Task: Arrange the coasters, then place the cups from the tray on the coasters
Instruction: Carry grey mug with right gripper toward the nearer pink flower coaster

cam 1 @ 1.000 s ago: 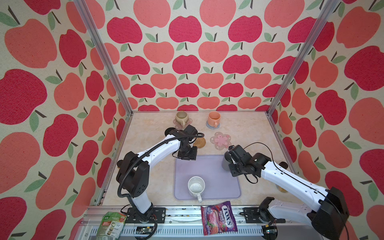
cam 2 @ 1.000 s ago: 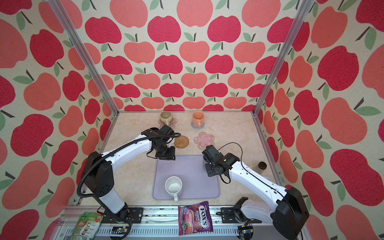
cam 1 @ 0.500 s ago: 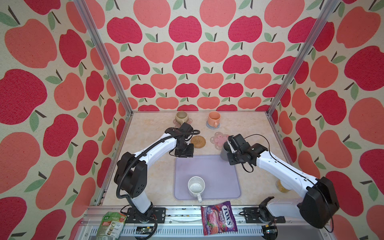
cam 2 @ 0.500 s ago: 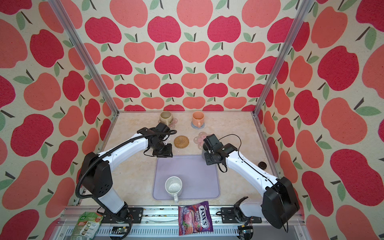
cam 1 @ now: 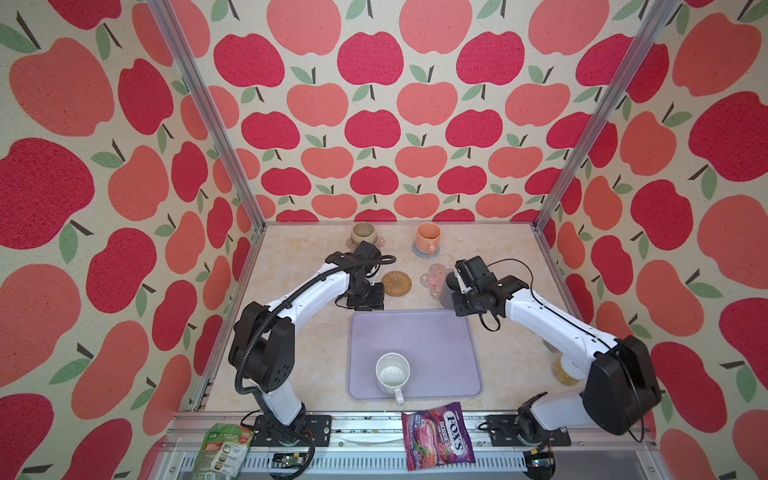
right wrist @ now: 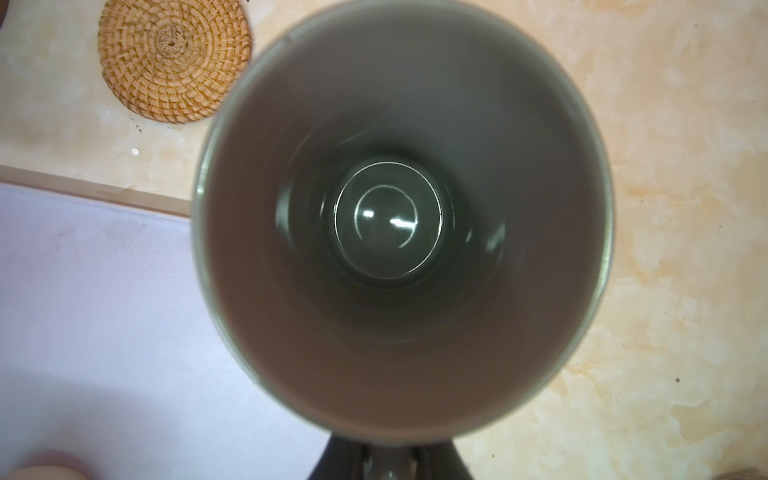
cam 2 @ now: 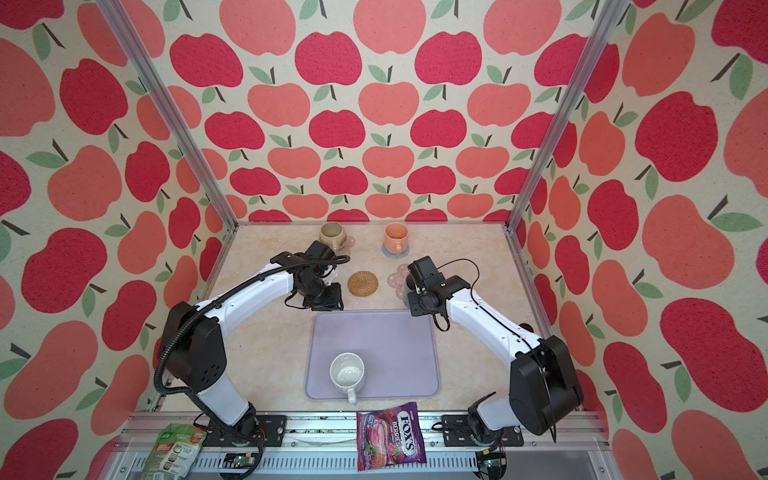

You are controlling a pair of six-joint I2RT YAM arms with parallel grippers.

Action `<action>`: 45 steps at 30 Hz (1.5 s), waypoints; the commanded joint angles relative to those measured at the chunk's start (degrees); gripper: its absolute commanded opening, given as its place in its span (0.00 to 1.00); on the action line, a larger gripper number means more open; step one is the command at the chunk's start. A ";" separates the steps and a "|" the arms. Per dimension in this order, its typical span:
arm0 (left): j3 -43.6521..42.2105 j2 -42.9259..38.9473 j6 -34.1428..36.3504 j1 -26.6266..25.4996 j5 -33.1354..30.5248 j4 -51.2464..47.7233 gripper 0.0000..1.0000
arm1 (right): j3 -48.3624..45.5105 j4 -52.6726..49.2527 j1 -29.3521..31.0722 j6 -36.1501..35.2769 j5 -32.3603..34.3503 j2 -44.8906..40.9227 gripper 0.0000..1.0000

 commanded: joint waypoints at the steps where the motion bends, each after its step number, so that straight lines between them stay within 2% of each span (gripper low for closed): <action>1: 2.65 2.21 1.40 0.55 0.52 0.34 0.39 | 4.22 3.06 -0.60 -0.52 1.70 -0.53 0.00; 14: 11.94 3.81 3.17 2.00 -3.76 -1.18 0.39 | 6.35 4.26 -2.80 -1.07 3.00 -1.02 0.00; 26: 10.32 1.80 1.68 4.06 -4.44 0.55 0.39 | 8.32 9.02 -4.23 -0.58 -0.53 5.29 0.00; 45: 10.92 2.62 2.14 6.66 -2.34 0.76 0.39 | 13.25 12.71 -4.30 -3.01 -0.35 14.75 0.00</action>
